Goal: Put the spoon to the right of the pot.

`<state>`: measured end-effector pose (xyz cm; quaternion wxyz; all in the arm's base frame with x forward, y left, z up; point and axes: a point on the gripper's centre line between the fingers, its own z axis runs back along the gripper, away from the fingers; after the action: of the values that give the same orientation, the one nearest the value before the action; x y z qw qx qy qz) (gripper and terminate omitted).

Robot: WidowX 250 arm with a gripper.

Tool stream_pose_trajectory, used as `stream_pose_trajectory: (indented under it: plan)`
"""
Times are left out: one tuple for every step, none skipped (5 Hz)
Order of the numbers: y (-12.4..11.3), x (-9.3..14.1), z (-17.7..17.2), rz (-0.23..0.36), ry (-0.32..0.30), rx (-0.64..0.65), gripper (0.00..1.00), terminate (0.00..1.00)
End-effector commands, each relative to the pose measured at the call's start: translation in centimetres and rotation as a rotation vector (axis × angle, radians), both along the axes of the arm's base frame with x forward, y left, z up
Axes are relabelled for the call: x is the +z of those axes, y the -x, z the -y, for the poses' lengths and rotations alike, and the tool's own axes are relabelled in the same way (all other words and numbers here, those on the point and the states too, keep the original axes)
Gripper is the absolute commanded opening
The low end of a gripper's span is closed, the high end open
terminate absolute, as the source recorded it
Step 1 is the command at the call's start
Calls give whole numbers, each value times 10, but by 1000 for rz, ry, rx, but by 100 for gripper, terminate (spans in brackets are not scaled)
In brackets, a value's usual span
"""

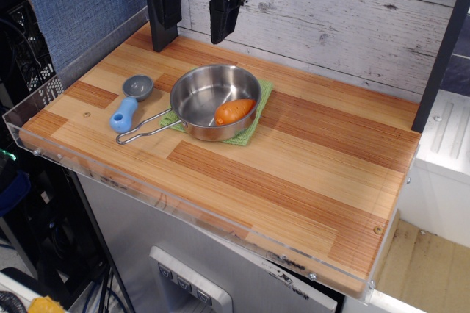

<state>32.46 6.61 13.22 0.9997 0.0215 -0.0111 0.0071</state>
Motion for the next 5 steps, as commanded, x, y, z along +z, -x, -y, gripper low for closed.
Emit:
stream_pose_trajectory:
  plan:
    - [0, 0, 0, 0, 0, 0, 100, 0]
    - [5, -5, -21, 9, -48, 39, 100, 0]
    - [5, -25, -39, -24, -38, 59, 100, 0]
    - [3, -43, -54, -69, -60, 68, 100, 0]
    - [8, -52, -69, -74, -62, 67, 100, 0]
